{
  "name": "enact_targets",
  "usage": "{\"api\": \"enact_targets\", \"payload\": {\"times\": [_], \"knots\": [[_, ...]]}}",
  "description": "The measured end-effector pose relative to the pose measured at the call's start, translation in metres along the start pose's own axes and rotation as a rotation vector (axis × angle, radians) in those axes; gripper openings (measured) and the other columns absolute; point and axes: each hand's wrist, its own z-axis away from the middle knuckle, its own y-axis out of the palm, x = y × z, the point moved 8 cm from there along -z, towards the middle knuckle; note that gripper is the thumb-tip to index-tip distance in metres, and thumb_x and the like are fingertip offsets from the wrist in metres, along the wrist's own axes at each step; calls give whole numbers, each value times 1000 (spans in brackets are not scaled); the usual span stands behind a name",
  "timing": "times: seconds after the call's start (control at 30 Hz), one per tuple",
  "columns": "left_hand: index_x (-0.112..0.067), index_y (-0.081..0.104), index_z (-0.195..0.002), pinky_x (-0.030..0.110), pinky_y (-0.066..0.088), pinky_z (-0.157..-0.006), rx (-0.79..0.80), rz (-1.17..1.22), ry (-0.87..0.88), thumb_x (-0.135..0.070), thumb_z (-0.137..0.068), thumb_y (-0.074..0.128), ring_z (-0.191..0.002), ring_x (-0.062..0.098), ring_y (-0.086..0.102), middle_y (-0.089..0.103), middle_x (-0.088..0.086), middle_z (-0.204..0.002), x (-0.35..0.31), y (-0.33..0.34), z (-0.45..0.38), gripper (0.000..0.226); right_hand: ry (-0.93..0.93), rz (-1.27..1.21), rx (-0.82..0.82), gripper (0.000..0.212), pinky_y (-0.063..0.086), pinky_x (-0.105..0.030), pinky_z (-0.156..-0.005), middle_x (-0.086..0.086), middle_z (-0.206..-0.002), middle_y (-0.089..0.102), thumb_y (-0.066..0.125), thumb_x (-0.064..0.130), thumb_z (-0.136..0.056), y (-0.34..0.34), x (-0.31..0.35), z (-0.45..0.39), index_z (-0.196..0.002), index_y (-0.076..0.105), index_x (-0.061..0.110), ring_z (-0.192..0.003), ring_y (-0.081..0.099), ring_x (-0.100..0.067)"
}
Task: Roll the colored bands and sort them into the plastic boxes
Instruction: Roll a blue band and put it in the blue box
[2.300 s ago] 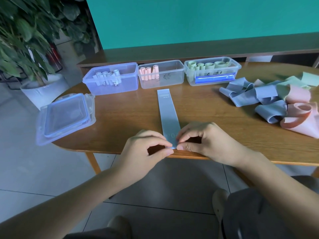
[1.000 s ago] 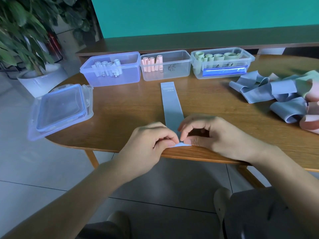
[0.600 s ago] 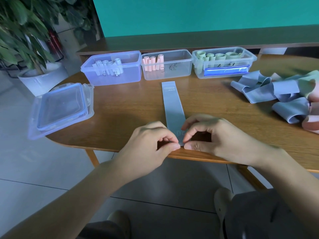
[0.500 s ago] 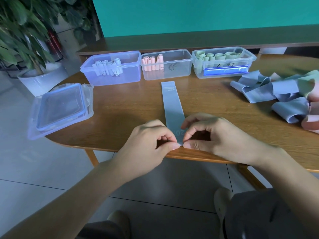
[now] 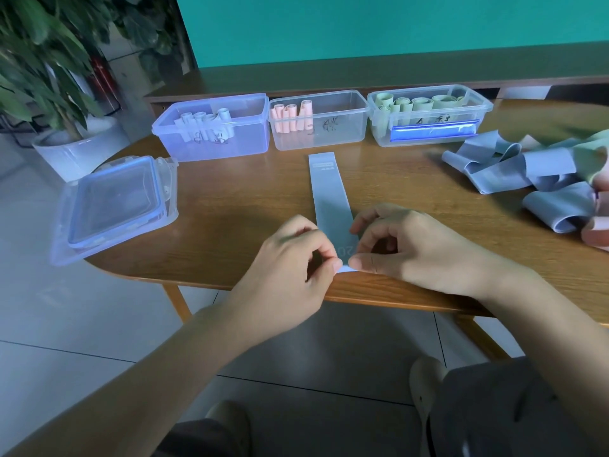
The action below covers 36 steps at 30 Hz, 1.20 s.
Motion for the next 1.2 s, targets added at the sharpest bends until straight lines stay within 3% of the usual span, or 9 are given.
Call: {"api": "enact_targets", "payload": {"times": [0.17, 0.27, 0.33, 0.43, 0.57, 0.77, 1.2], "knots": [[-19, 67, -84, 6, 34, -65, 10, 83, -10, -13, -90, 71, -75, -1, 53, 51, -22, -73, -1, 0, -2, 9, 29, 35, 7, 19, 35, -14, -74, 26, -115, 54, 76, 46, -83, -2, -2, -2, -75, 71, 31, -91, 54, 6], [-17, 68, -86, 10, 34, -68, 2, 35, 59, -10, -93, 67, -76, 1, 51, 53, -17, -78, -3, 2, -1, 10, 38, 31, -18, 25, 38, -9, -70, 22, -110, 56, 78, 47, -82, -5, -4, -3, -71, 68, 26, -88, 55, 4], [-17, 69, -90, 20, 42, -72, -13, -28, 108, -9, -96, 63, -82, 7, 53, 58, -8, -86, -3, 5, 1, 12, 31, 27, -32, 25, 38, -8, -71, 19, -108, 57, 78, 45, -83, -5, -3, -3, -74, 68, 24, -87, 55, 3], [-14, 71, -95, 29, 47, -76, -50, -121, 169, -10, -98, 61, -88, 14, 56, 59, -1, -93, -6, 6, 5, 11, 5, 9, -75, 19, 41, -13, -73, 12, -101, 61, 77, 39, -86, -6, 0, -2, -80, 66, 24, -88, 57, -2], [-14, 75, -97, 28, 47, -79, -72, -77, 167, -24, -96, 65, -90, 11, 56, 60, -3, -93, -5, 4, 5, 14, -71, -22, -140, 12, 44, -17, -76, 9, -94, 62, 77, 32, -87, -6, 3, 1, -85, 68, 26, -90, 59, -8], [-15, 77, -97, 22, 46, -79, -91, -108, 167, -25, -97, 64, -88, 10, 56, 60, -3, -92, -5, 4, 3, 17, -265, 25, -167, 1, 44, -14, -89, 10, -102, 63, 73, 23, -91, 0, 14, 13, -91, 74, 22, -101, 62, -6], [-15, 72, -98, 23, 47, -78, -158, -75, 176, -17, -97, 64, -91, 10, 58, 64, -3, -97, -5, 6, 5, 8, -341, 139, -211, 13, 50, -25, -88, 7, -103, 64, 66, 24, -97, 2, 17, 13, -98, 75, 14, -96, 62, -6]]}}
